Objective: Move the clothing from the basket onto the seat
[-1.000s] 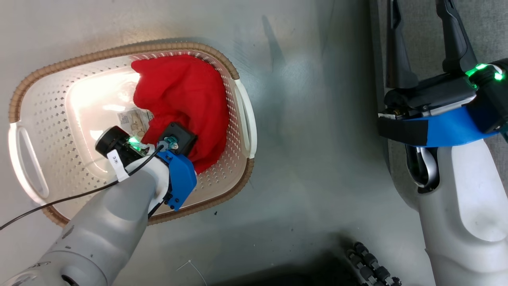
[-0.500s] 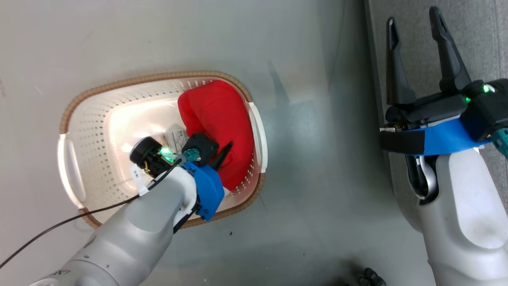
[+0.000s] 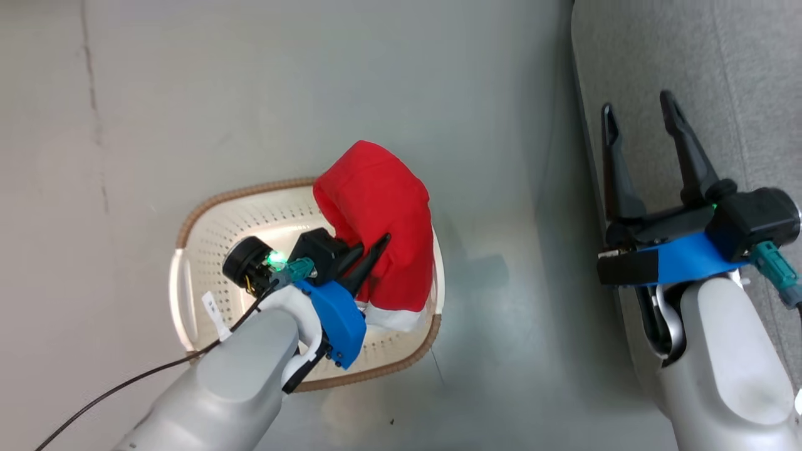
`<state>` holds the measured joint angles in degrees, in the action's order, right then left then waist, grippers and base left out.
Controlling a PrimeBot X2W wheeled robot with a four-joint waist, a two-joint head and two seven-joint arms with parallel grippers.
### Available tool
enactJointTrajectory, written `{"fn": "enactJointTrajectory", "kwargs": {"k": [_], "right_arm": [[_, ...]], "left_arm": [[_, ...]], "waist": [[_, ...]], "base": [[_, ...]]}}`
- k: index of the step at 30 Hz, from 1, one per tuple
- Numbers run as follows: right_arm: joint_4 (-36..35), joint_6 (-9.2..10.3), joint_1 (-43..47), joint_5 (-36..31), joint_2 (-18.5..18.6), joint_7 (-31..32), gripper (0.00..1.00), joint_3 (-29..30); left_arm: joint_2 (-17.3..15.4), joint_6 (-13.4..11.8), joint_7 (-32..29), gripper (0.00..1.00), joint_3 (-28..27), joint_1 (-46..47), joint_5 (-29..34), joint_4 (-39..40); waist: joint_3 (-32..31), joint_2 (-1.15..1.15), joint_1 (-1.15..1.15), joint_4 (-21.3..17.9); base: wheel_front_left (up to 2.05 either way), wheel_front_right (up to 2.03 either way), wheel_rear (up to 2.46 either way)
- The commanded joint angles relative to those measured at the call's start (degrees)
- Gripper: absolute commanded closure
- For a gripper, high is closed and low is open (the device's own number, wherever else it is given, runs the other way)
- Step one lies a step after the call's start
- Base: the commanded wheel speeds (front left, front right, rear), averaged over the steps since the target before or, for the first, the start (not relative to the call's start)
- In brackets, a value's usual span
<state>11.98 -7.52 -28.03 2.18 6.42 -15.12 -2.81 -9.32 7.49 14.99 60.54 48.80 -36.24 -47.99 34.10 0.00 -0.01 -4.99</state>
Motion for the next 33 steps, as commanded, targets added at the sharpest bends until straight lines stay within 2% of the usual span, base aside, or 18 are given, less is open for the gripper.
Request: {"fn": "enactJointTrajectory", "kwargs": {"k": [1,5,19,25,33], "right_arm": [[0.5,0.06,1.1,0.5,0.3,0.0,0.0,0.1],[1.9,0.06,3.4,1.0,0.4,0.0,0.0,-0.3],[4.3,0.06,10.0,2.1,0.1,0.0,0.0,-1.6],[4.9,0.06,12.7,2.5,0.1,0.0,0.0,-1.7],[5.6,0.06,15.9,3.0,0.0,0.0,0.0,-1.8]], "left_arm": [[-0.3,-0.1,0.3,1.0,-1.3,-1.3,1.0,0.9],[-0.3,-0.1,0.3,1.0,-6.0,-4.7,3.9,4.3],[0.3,-0.1,0.3,1.0,-13.5,-8.1,9.8,11.0],[1.1,-0.1,0.3,1.0,-15.4,-7.4,11.1,12.2],[1.8,-0.1,0.3,1.0,-15.0,-7.7,11.7,12.3]], "waist": [[-3.7,0.0,0.01,1.3],[-8.5,0.0,0.01,2.0],[-20.5,0.0,0.01,2.7],[-25.0,0.0,0.01,3.0],[-30.0,0.0,0.01,3.4]], "base": [[0.0,0.0,0.0],[0.0,0.0,0.0],[0.0,0.0,0.0],[0.0,0.0,0.0],[0.0,0.0,0.0]]}}
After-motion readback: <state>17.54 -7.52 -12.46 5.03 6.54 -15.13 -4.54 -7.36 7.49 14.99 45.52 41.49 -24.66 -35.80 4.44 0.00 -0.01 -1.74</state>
